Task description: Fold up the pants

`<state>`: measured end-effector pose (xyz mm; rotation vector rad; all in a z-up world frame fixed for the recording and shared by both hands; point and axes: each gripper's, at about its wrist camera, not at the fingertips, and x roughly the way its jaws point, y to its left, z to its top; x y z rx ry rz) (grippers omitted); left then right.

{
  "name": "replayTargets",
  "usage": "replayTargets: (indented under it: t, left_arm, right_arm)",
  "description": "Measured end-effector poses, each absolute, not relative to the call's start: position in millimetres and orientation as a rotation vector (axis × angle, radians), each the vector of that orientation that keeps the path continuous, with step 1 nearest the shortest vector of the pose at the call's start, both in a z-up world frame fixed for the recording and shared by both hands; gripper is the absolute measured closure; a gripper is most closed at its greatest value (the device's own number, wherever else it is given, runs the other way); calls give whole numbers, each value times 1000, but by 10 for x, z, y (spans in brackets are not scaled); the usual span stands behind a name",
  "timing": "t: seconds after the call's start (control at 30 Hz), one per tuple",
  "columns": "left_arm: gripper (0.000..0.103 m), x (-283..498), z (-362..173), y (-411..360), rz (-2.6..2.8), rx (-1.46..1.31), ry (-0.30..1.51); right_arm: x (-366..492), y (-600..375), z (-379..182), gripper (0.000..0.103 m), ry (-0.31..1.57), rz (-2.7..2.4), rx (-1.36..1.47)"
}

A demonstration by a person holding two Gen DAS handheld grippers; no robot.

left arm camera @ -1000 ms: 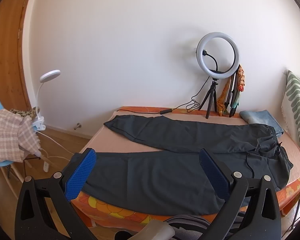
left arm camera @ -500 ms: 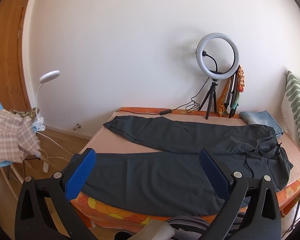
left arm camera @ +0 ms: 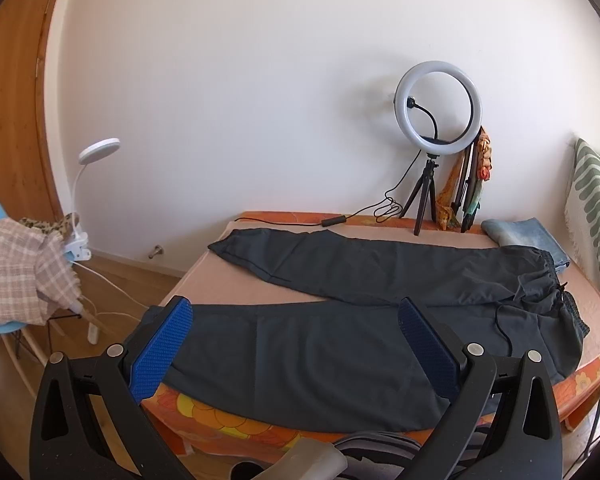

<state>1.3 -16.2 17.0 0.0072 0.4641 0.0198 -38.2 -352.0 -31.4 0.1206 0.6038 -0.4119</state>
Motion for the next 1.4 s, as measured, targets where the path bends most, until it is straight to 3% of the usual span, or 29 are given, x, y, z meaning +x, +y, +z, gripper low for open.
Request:
replayTargets:
  t: [0.37,0.93,1.17,1.4]
  left_arm:
    - [1,122,144,9,50,4,474]
    - [1,790,446,912,14,-32,510]
    - [1,1229,559,1145,43,18,553]
    - [1,1867,655,1234,27,68,613]
  right_arm:
    - [-208,-3524,-312,6,618,-384,144]
    - [243,-3796,545,6,553,-221,124]
    - [752,-3705,790,6,570,-149,43]
    - [1585,-3645,683,6,658,-71,9]
